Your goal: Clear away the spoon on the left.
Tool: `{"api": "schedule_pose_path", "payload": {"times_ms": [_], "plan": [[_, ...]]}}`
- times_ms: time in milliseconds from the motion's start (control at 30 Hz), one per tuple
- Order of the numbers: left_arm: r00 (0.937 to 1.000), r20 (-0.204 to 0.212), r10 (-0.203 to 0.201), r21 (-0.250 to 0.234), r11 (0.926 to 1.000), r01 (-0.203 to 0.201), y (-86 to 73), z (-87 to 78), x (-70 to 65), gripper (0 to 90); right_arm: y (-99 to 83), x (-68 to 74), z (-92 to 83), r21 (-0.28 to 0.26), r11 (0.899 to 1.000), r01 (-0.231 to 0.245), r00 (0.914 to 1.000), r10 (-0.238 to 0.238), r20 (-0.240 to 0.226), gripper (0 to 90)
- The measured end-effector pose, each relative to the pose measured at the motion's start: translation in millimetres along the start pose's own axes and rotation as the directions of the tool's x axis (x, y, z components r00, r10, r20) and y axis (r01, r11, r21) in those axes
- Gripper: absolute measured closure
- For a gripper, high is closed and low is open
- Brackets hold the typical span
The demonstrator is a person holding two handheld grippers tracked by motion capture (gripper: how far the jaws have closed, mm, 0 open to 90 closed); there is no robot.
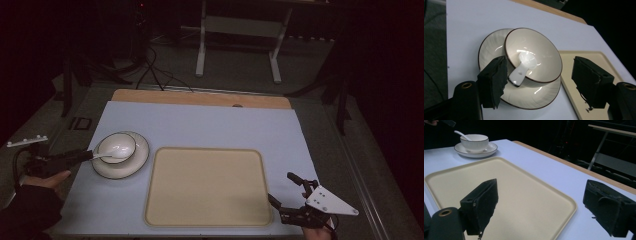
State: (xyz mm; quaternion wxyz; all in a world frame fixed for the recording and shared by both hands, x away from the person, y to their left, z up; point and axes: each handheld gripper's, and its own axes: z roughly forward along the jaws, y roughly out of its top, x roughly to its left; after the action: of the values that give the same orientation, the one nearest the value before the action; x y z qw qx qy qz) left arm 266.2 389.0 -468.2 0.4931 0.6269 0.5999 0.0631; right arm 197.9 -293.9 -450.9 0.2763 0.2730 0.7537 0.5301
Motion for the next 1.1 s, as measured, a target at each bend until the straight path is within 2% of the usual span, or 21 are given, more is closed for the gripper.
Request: {"api": "schedule_pose_path", "payload": {"times_ms": [100,167,367,467,633,700,767,867,1033,1100], "plan": [[0.9986,0.007,-0.052,0.02,0.9984,0.052,-2.0,3.8,8.4,33.6,-0.1,0.1,-0.2,0.001,1.0,0.002,1.0,-0.002,0.001,12.9],[0.9972,0.01,-0.074,0.014,0.9972,0.073,-4.0,5.6,12.0,34.1,-0.1,0.2,-0.3,0.0,1.0,0.003,1.0,-0.003,0.002,12.9],[0.9933,0.012,-0.115,0.04,0.9926,0.115,-7.0,11.6,19.8,38.6,-0.2,0.6,-0.1,0.002,1.0,0.008,1.0,-0.008,0.005,12.9],[0.9886,0.004,-0.151,0.056,0.9871,0.15,-8.0,15.1,24.6,42.4,-0.2,0.9,0.0,0.002,1.0,0.013,0.9999,-0.013,0.005,13.0],[0.9792,0.016,-0.202,0.067,0.9774,0.201,-11.8,21.9,30.2,48.7,-0.3,1.2,-0.1,0.005,1.0,0.014,0.9999,-0.014,0.006,13.0],[0.978,0.028,-0.207,0.071,0.9763,0.204,-11.9,23.5,31.4,50.4,-0.5,1.4,0.3,0.008,1.0,0.012,0.9999,-0.012,0.008,13.0],[0.9729,0.045,-0.227,0.073,0.972,0.223,-11.2,25.3,33.4,53.5,-0.6,1.6,0.8,0.01,1.0,0.012,0.9999,-0.012,0.008,13.1],[0.9714,0.049,-0.232,0.074,0.9707,0.229,-9.7,27.1,34.5,55.7,-0.6,1.8,0.8,0.009,1.0,0.013,0.9999,-0.013,0.009,13.1],[0.9717,0.052,-0.231,0.104,0.9689,0.225,-8.6,32.2,34.1,61.6,-1.0,1.0,0.4,0.011,1.0,0.009,0.9999,-0.009,0.01,13.1],[0.9674,0.062,-0.246,0.113,0.9647,0.238,-8.4,34.3,35.2,64.3,-1.1,0.8,0.2,0.011,1.0,0.007,0.9999,-0.008,0.011,13.1]]}}
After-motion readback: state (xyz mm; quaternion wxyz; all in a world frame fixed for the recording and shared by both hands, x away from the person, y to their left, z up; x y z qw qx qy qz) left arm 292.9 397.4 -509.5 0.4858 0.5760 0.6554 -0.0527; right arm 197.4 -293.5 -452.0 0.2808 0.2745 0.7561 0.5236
